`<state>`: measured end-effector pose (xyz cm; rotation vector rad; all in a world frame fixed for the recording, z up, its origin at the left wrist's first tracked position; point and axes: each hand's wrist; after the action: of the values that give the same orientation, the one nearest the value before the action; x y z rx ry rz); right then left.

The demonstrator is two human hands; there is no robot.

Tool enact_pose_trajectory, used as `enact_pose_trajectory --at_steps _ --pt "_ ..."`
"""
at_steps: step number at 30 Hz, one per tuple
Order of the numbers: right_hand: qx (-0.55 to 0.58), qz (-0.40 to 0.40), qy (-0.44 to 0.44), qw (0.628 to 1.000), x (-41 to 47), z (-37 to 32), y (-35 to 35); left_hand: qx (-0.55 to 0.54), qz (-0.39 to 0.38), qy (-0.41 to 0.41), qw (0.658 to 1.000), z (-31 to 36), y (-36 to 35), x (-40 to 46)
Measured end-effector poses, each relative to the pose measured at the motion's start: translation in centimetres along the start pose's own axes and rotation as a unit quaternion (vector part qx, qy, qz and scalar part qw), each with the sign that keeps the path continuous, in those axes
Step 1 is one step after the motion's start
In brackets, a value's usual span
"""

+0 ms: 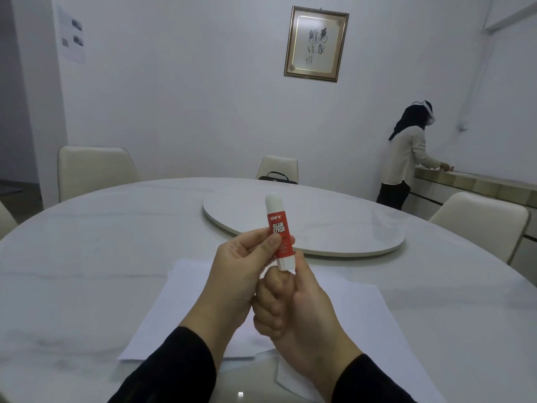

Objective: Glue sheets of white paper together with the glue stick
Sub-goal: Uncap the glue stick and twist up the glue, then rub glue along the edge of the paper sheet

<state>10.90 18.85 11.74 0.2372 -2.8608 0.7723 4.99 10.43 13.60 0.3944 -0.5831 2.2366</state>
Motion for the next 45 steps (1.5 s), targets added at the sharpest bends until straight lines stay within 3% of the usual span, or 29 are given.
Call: enact_pose_trajectory --at_steps 4,8,15,20,22,24,26,28,31,35,39,41,43,45 --pt "-0.116 0.101 0.056 0.987 0.0 0.2 0.1 0.021 0.025 -0.024 0.999 -0.3 0.4 0.3" --pt "-0.202 0.108 0.086 0.969 -0.1 0.3 -0.2 0.038 0.016 -0.016 0.999 -0.5 0.3 0.3" --pt "0.001 0.063 0.028 0.998 0.2 -0.1 0.4 0.036 0.005 0.003 0.999 -0.7 0.4 0.2" --pt "0.037 0.132 0.071 0.988 0.2 -0.7 1.2 0.159 0.029 0.051 0.986 -0.6 0.0 -0.1" --pt "0.077 0.205 0.097 0.971 0.1 -1.3 2.3 0.302 0.016 0.109 0.947 0.3 1.2 -0.7" --pt "0.112 0.274 0.118 0.948 -0.2 -2.0 3.6 0.464 -0.083 0.195 0.86 1.3 2.8 -2.2" --pt "0.116 0.32 0.125 0.932 -0.5 -2.2 4.4 0.56 -0.174 0.265 0.765 1.7 3.7 -3.9" --pt "0.111 0.34 0.122 0.926 -0.6 -2.2 4.8 0.59 -0.202 0.269 0.734 1.2 3.9 -5.1" --pt "0.105 0.346 0.12 0.925 -0.7 -2.1 5.1 0.574 -0.189 0.215 0.767 1.0 3.8 -5.7" --pt "0.111 0.343 0.116 0.925 -0.9 -2.2 5.5 0.571 -0.108 0.141 0.801 1.3 4.4 -5.6" --pt "0.124 0.327 0.126 0.928 -1.1 -2.3 5.9 0.532 0.116 0.0 0.839 2.1 4.9 -5.2" --pt "0.135 0.316 0.147 0.928 -1.2 -2.5 6.1 0.5 0.179 -0.064 0.845 2.7 4.5 -4.7" --pt "0.152 0.299 0.185 0.924 -1.4 -3.2 6.3 0.482 0.145 -0.103 0.858 3.2 3.6 -4.0" --pt "0.166 0.278 0.241 0.915 -1.6 -4.4 6.5 0.496 0.035 -0.117 0.86 3.6 2.3 -3.3"
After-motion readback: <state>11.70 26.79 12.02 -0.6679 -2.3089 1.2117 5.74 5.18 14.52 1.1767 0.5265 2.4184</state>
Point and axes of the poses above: each hand's wrist, its own x-axis towards the middle knuckle, its own y-axis out of the back of the hand, z = x × y, and after that the axes turned 13 degrees about -z, right-handed
